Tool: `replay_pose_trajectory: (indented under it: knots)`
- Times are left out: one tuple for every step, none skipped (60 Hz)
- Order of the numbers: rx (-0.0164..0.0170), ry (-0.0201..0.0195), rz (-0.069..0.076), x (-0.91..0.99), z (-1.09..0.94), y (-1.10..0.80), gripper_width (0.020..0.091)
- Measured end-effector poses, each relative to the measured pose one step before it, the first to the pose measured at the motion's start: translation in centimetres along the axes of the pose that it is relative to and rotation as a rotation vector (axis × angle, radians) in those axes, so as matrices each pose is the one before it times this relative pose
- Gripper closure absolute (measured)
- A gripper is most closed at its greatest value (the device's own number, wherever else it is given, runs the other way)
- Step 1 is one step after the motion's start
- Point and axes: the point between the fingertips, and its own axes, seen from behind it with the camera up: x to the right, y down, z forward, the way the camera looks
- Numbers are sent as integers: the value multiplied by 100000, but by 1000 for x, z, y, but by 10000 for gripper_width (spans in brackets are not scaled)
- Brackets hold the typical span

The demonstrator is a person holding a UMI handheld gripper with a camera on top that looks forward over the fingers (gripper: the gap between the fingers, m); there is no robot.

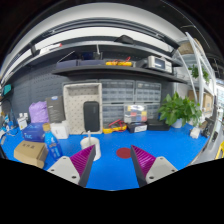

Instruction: Pour water

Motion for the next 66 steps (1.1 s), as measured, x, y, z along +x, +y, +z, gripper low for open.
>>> replay_pose_trajectory:
  knots:
    - [-597, -1341, -30, -585, -139, 306, 400]
    - [-527, -1320, -14, -777, -156, 378, 400]
    - [-548, -1297, 78, -796, -155, 396, 400]
    - [-567, -1181, 143, -938, -122, 450, 401]
    - [-400, -1039, 32, 668, 209, -182, 400]
    - [-440, -785, 237, -2405, -272, 1137, 400]
    - [-607, -1071, -55, -1055, -87, 513, 400]
    - [-599, -1110, -238, -972, -60, 515, 400]
    - [-625, -1457, -236, -874, -32, 483, 401]
    - [-800, -914, -459, -1044, -24, 505, 401]
    - [-725, -1312, -255, -756, -27, 464, 401]
    - [-843, -847, -449, -945, 22, 449, 398]
    - [-578, -1179, -325, -846, 40, 366, 397]
    - [-364, -1410, -165, -759, 25, 355, 398]
    - [-343, -1077, -146, -799, 108, 321, 397]
    - [-303, -912, -68, -740, 133, 320, 395]
    - [-396, -782, -123, -663, 170, 335, 390]
    - [-495, -729, -196, -607, 226, 326, 393]
    - [-635, -731, -272, -577, 259, 309, 393]
    - [-698, -611, -333, -526, 271, 325, 393]
    - [-610, -628, -411, -529, 328, 267, 393]
    - [-439, -704, -490, -531, 357, 159, 393]
    - [-226, -649, -423, -486, 386, 107, 393]
    - [-77, -407, -283, -387, 405, 30, 393]
    - [-4, -187, -178, -301, 412, -15, 392]
    - [61, -119, -165, -285, 431, -37, 390]
    - [154, -221, -132, -297, 440, -94, 391]
    - [290, -339, -172, -294, 445, -139, 391]
    - [458, -345, -126, -269, 449, -198, 389]
    - [493, -216, -41, -205, 460, -212, 391]
    - [457, -14, 65, -138, 458, -183, 390]
    - [418, 48, 139, -146, 434, -211, 391]
    - [436, -91, 33, -177, 449, -177, 391]
    - [421, -189, -117, -181, 468, -198, 392]
    - [343, -96, -190, -95, 453, -170, 391]
    - [304, 177, -164, -55, 461, -151, 390]
    - [311, 364, -260, -17, 467, -202, 391]
    - [390, 384, -369, -13, 434, -216, 392]
    - [439, 249, -460, -63, 441, -197, 393]
    - [424, 142, -522, -61, 433, -144, 392]
    - [253, 146, -558, -72, 391, -130, 393]
    - [148, 175, -462, -18, 411, -73, 392]
    - [82, 211, -361, -28, 366, -64, 392]
    - [8, 290, -232, 1, 373, -30, 392]
    - [24, 300, -120, 4, 379, -46, 392]
    - [280, 210, -124, -17, 345, -110, 392]
    - [564, 20, -188, -81, 304, -137, 393]
    - [653, -145, -193, -82, 318, -137, 392]
    - [520, -158, -136, -98, 320, -90, 392]
    - [296, -146, -160, -97, 302, -53, 393]
    - [204, -73, -169, -78, 264, -43, 392]
    - [425, -265, -394, -105, 263, -46, 391]
    - [666, -317, -650, -116, 273, -93, 392]
    - [682, -169, -801, -38, 248, -81, 390]
    - [349, 99, -691, 46, 215, 27, 393]
    - [-62, 321, -497, 75, 228, 100, 394]
    - [-181, 278, -326, 71, 212, 153, 394]
    - [-153, 259, -286, -69, 216, 101, 392]
    - [82, -60, -228, -8, 202, 92, 397]
    - [54, 69, -148, 29, 166, 100, 404]
    - [80, 7, -97, 28, 145, 104, 417]
    - [196, -145, -50, -67, 145, 110, 428]
    - [300, -312, -119, -79, 110, 97, 442]
    - [206, -179, -225, -41, 108, 137, 453]
    - [-207, 191, -289, 77, 208, 180, 498]
    - [-296, 454, -468, 107, 11, 225, 542]
